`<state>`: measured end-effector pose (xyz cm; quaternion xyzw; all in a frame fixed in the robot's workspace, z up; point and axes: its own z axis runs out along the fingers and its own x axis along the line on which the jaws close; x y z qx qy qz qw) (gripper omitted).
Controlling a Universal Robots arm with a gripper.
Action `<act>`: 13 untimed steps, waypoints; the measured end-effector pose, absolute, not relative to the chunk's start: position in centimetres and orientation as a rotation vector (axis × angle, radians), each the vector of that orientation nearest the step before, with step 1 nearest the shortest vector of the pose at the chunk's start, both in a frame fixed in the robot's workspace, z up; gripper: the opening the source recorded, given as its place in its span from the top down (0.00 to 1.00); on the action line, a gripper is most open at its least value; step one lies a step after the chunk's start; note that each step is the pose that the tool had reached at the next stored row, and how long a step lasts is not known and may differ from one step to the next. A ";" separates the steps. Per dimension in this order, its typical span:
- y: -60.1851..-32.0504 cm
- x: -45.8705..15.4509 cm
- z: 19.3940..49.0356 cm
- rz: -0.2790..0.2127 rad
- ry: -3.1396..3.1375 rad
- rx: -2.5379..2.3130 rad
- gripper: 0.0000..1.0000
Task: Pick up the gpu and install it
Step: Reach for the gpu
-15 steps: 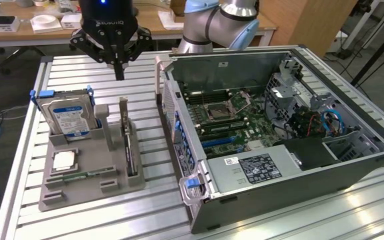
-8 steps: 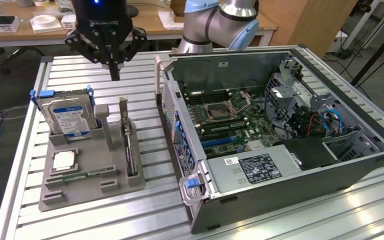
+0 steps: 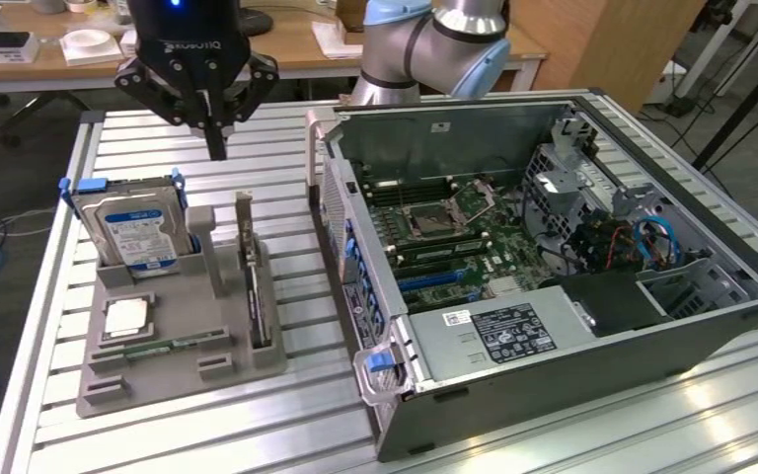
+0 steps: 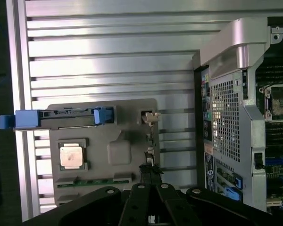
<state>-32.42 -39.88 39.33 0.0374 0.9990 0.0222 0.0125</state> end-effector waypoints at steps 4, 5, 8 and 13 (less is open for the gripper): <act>-39.9 -32.9 39.3 0.069 3.114 0.117 0.89; -39.9 -33.0 39.3 0.069 3.114 0.117 0.89; -39.9 -33.3 39.3 0.069 3.114 0.117 0.89; -39.9 -33.8 39.3 0.069 3.114 0.117 0.89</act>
